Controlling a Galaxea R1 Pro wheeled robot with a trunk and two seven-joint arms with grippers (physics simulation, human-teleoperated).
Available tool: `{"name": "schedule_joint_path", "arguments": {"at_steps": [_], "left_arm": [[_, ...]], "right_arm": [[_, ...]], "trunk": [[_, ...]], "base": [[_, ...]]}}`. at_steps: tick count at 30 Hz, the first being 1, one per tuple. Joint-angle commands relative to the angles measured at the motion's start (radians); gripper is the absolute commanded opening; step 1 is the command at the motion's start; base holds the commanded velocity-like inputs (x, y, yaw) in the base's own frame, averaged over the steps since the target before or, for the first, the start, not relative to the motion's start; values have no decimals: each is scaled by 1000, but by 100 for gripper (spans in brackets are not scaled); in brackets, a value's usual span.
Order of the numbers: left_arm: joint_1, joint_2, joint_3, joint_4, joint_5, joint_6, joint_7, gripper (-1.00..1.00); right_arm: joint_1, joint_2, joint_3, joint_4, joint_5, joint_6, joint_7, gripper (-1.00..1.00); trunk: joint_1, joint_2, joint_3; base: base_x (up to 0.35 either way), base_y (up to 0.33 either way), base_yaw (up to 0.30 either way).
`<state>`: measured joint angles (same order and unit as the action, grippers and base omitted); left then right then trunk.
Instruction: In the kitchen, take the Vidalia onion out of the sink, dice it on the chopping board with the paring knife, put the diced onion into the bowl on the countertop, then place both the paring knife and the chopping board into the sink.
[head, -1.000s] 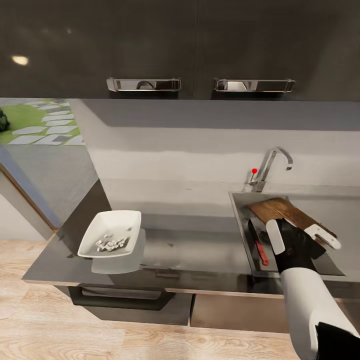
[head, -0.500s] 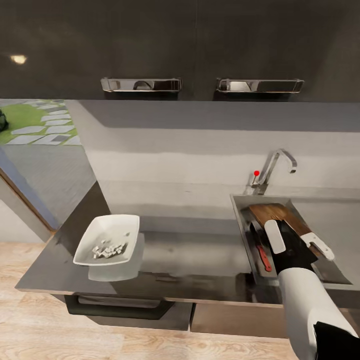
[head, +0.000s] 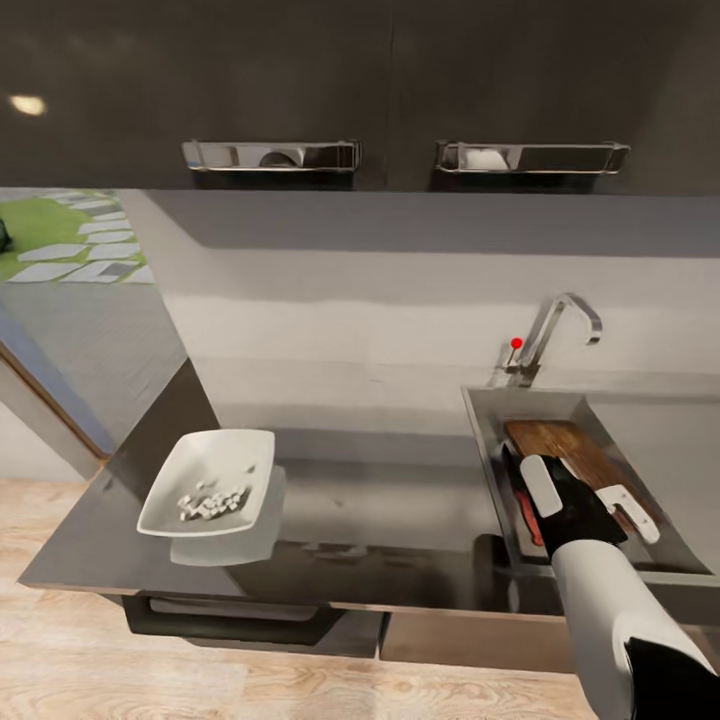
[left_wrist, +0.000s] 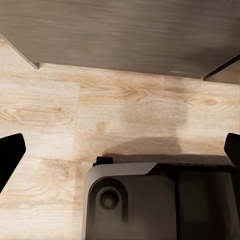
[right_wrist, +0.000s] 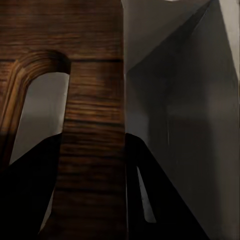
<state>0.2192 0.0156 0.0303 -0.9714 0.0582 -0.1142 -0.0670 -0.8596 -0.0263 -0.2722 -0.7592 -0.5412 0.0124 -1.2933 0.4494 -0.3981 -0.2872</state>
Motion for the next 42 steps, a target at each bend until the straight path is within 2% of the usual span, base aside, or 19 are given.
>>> {"name": "schedule_joint_path", "arguments": {"at_steps": [1, 6, 12, 16, 20, 26, 31, 32, 40, 42], "left_arm": [[0, 0, 2, -1, 6, -1, -7, 100], [0, 0, 1, -1, 6, -1, -8, 100], [0, 0, 0, -3, 6, -1, -8, 100], [0, 0, 0, -3, 6, -1, -8, 100], [0, 0, 0, -3, 6, -1, -8, 100], [0, 0, 0, -12, 6, -1, -8, 100], [0, 0, 0, -15, 6, -1, -8, 100], [0, 0, 0, -15, 6, -1, -8, 100], [0, 0, 0, -16, 6, -1, -8, 100], [0, 0, 0, -17, 6, 0, -9, 100]], "right_arm": [[-1, -1, 2, 18, -2, -17, 6, -100], [-1, 2, 4, 44, 2, -70, 41, -100], [-1, 1, 3, 79, 2, -83, 50, -100], [-1, 2, 3, 129, 1, -105, 121, -100], [-1, 2, 4, 172, 0, -160, 142, -100], [-1, 2, 4, 225, 1, -194, 195, -100], [-1, 2, 3, 241, -4, -197, 205, -100], [-1, 2, 2, 242, -4, -197, 206, 100], [-1, 0, 2, 225, -4, -196, 203, 100], [-1, 1, 5, 176, -2, -192, 197, 100]], "trunk": [[1, -2, -3], [1, -2, -11], [1, -2, -21], [1, -2, -27], [1, -2, -33], [1, -2, -43], [1, -2, -45], [1, -2, -45], [1, -2, -45], [1, -2, -45]], "base": [[112, -89, 0], [160, -120, 0], [121, -88, 0], [13, -9, 0], [1, -1, 0], [0, 0, 0], [0, 0, 0], [0, 0, 0], [0, 0, 0], [0, 0, 0]]}}
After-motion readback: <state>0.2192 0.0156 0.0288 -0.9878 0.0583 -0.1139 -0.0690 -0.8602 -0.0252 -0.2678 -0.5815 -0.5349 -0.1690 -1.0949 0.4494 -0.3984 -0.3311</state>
